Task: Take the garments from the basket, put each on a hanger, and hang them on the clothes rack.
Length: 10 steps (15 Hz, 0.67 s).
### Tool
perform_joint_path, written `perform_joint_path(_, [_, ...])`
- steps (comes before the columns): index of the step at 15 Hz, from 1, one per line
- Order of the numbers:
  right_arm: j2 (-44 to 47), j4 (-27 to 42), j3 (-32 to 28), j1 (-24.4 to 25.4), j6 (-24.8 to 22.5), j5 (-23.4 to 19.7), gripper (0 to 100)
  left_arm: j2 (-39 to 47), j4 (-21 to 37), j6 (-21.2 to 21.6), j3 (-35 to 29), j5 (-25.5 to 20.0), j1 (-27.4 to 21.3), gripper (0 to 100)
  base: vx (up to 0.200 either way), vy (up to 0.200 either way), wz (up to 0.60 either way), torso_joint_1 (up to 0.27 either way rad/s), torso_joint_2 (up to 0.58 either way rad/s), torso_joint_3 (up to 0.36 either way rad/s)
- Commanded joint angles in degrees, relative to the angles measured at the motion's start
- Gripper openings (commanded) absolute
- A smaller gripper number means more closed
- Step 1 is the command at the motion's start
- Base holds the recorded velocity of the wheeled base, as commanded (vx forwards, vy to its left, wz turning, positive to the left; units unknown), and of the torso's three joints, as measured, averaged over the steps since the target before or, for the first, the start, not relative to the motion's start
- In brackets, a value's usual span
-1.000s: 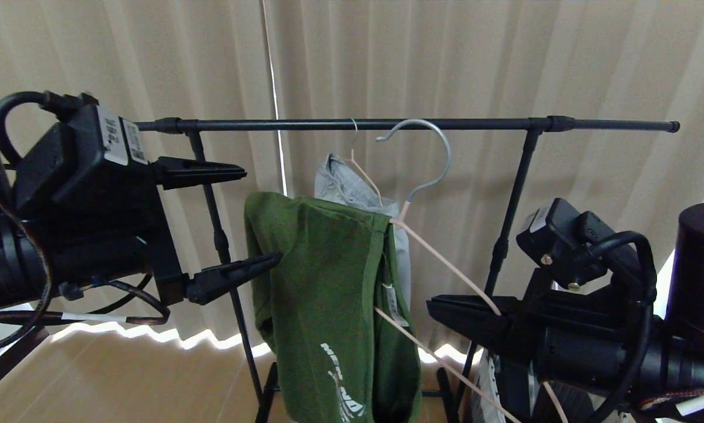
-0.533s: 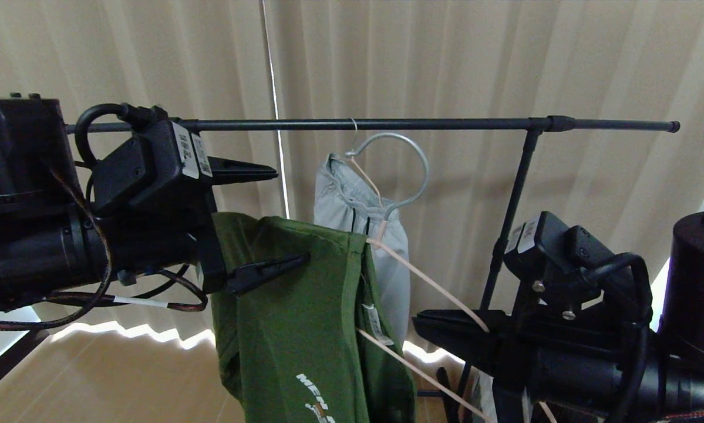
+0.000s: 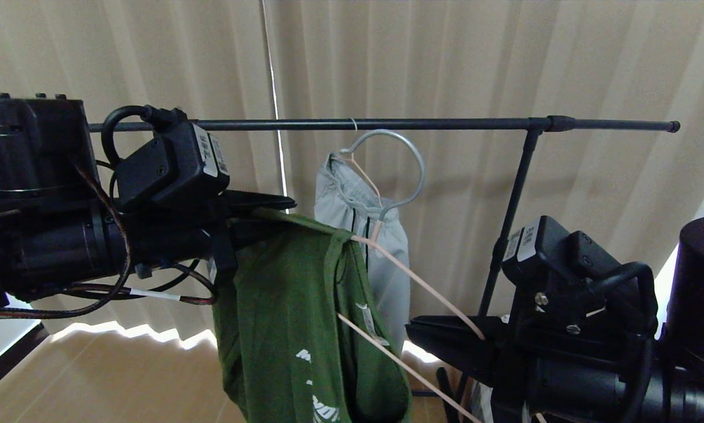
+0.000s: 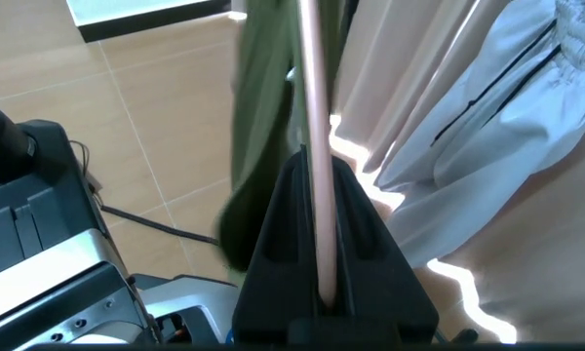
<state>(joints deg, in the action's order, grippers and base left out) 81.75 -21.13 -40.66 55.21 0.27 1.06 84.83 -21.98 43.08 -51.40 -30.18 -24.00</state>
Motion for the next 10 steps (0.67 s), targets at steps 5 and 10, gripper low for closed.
perform_joint_path(5, [-0.28,-0.06,0.14,0.07,0.0,-0.01,0,-0.72,-0.08,-0.02,0.86,0.04,0.01,0,0.0,0.0,0.0,0.0,0.0,0.0])
perform_joint_path(10, [-0.45,0.3,0.14,0.07,0.0,0.26,0,-1.25,-0.08,-0.28,1.65,0.04,0.1,0,0.0,0.0,0.0,0.0,0.0,0.0])
